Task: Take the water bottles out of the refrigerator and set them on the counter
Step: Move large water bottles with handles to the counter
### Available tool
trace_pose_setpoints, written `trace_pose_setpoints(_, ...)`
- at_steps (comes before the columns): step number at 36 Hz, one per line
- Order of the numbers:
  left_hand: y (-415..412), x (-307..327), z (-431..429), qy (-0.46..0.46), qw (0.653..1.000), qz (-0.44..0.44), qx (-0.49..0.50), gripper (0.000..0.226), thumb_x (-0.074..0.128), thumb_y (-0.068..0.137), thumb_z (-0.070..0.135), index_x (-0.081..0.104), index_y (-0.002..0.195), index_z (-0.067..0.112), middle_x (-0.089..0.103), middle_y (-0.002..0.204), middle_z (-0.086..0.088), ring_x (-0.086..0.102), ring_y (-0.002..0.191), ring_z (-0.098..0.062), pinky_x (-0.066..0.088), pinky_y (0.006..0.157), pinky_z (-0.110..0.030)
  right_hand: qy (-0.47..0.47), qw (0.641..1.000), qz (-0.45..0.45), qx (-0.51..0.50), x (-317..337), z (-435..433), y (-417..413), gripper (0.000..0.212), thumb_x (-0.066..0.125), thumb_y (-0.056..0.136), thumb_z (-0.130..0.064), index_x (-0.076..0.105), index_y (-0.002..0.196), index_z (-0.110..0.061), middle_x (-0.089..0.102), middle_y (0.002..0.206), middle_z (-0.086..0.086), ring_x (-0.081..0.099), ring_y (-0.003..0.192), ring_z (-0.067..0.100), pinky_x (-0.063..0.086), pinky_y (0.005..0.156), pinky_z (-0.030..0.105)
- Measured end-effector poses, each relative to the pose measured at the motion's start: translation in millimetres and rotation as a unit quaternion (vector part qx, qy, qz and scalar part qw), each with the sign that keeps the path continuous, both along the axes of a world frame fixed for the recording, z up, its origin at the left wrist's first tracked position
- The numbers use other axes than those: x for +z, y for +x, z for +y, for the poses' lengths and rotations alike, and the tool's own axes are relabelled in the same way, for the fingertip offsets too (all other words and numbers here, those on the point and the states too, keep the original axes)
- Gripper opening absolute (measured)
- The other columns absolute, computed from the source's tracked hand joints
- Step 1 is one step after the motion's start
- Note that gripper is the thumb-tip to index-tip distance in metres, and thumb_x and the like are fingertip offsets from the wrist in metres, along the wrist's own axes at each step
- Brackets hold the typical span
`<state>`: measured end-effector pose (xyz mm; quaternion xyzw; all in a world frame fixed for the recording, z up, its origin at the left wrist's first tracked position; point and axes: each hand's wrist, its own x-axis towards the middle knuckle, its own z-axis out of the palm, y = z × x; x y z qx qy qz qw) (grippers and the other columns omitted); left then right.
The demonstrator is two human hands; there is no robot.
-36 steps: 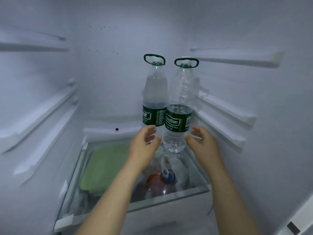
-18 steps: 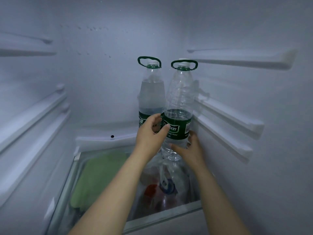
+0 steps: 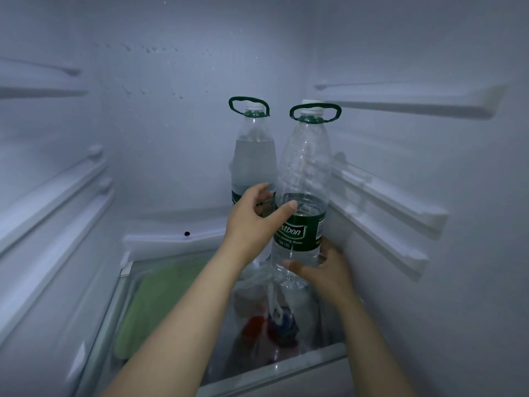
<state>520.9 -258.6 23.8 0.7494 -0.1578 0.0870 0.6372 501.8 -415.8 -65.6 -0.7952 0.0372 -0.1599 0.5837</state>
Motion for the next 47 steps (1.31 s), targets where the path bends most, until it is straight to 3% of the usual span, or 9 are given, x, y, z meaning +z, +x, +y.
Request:
trace_pose_setpoints(6,-10,9,-4,0.016,0.999,-0.012,-0.029,0.103,0.079,0.049,0.064,0.044,0.139,0.026,0.059,0.13,0.011,0.059,0.115,-0.008,0.051,0.099,-0.036,0.003,0.998,0.026,0.055,4,-4,-28,0.057,0.089,0.063,-0.022,0.057,0.106,-0.042,0.07,0.096,-0.025,0.066,0.091,-0.006,0.053,0.072,0.017)
trace_pose_setpoints(12,-19,15,-8,0.015,0.997,-0.027,-0.066,0.066,0.085,0.058,0.047,0.061,0.116,0.028,0.072,0.106,0.012,0.068,0.098,-0.005,0.055,0.091,-0.039,-0.007,0.996,0.043,0.072,4,-6,-43,0.065,0.09,0.061,-0.032,0.051,0.109,-0.052,0.065,0.107,-0.028,0.063,0.1,-0.004,0.055,0.083,0.026)
trace_pose_setpoints(18,-28,17,-8,0.004,0.997,-0.031,-0.071,0.053,0.085,0.065,0.034,0.064,0.113,0.026,0.073,0.103,0.01,0.07,0.094,-0.005,0.057,0.088,-0.035,-0.013,0.994,0.011,0.103,8,3,-53,0.066,0.086,0.068,-0.013,0.045,0.106,-0.049,0.06,0.093,-0.046,0.056,0.094,-0.023,0.047,0.07,0.002)
trace_pose_setpoints(22,-37,18,-6,-0.005,0.997,-0.034,-0.073,0.056,0.085,0.065,0.032,0.061,0.116,0.027,0.072,0.105,0.013,0.069,0.095,-0.001,0.057,0.085,-0.03,-0.005,0.997,-0.011,0.078,6,10,-53,0.078,0.091,0.061,-0.022,0.043,0.118,-0.049,0.061,0.113,-0.03,0.058,0.106,-0.012,0.051,0.082,0.014)
trace_pose_setpoints(29,-55,15,5,-0.019,0.997,-0.049,-0.064,0.054,0.086,0.066,0.029,0.061,0.114,0.033,0.071,0.104,0.018,0.067,0.094,0.004,0.055,0.08,-0.019,0.011,0.999,-0.013,0.05,0,21,-63,0.085,0.092,0.053,-0.034,0.046,0.124,-0.044,0.063,0.119,-0.022,0.061,0.107,-0.004,0.055,0.091,0.029)
trace_pose_setpoints(38,-85,24,19,-0.023,0.994,-0.062,-0.081,0.057,0.086,0.064,0.033,0.058,0.113,0.037,0.07,0.104,0.02,0.066,0.093,0.006,0.054,0.079,-0.018,0.019,0.999,-0.031,0.037,9,41,-100,0.079,0.092,0.058,-0.025,0.046,0.117,-0.049,0.061,0.115,-0.03,0.059,0.102,-0.015,0.051,0.082,0.01)
trace_pose_setpoints(42,-98,30,20,-0.041,0.992,-0.074,-0.096,0.045,0.086,0.064,0.034,0.058,0.1,0.042,0.071,0.101,0.02,0.068,0.094,0.002,0.056,0.083,-0.027,0.033,0.998,-0.035,0.035,18,45,-123,0.08,0.091,0.057,-0.017,0.05,0.122,-0.04,0.067,0.114,-0.024,0.063,0.103,-0.006,0.054,0.081,0.014)
trace_pose_setpoints(45,-108,32,17,-0.048,0.99,-0.083,-0.103,0.044,0.086,0.064,0.037,0.059,0.098,0.043,0.071,0.1,0.022,0.068,0.094,0.001,0.057,0.085,-0.032,0.018,0.999,-0.033,0.036,28,50,-142,0.079,0.087,0.066,-0.013,0.047,0.131,-0.034,0.06,0.127,-0.019,0.059,0.113,-0.003,0.051,0.096,0.022)
trace_pose_setpoints(47,-115,31,15,-0.052,0.989,-0.081,-0.112,0.049,0.086,0.06,0.043,0.059,0.102,0.041,0.07,0.101,0.022,0.067,0.095,0.001,0.057,0.086,-0.032,0.004,0.999,-0.037,0.023,28,49,-154,0.074,0.087,0.068,-0.014,0.048,0.124,-0.042,0.061,0.123,-0.025,0.059,0.112,-0.005,0.051,0.092,0.018)
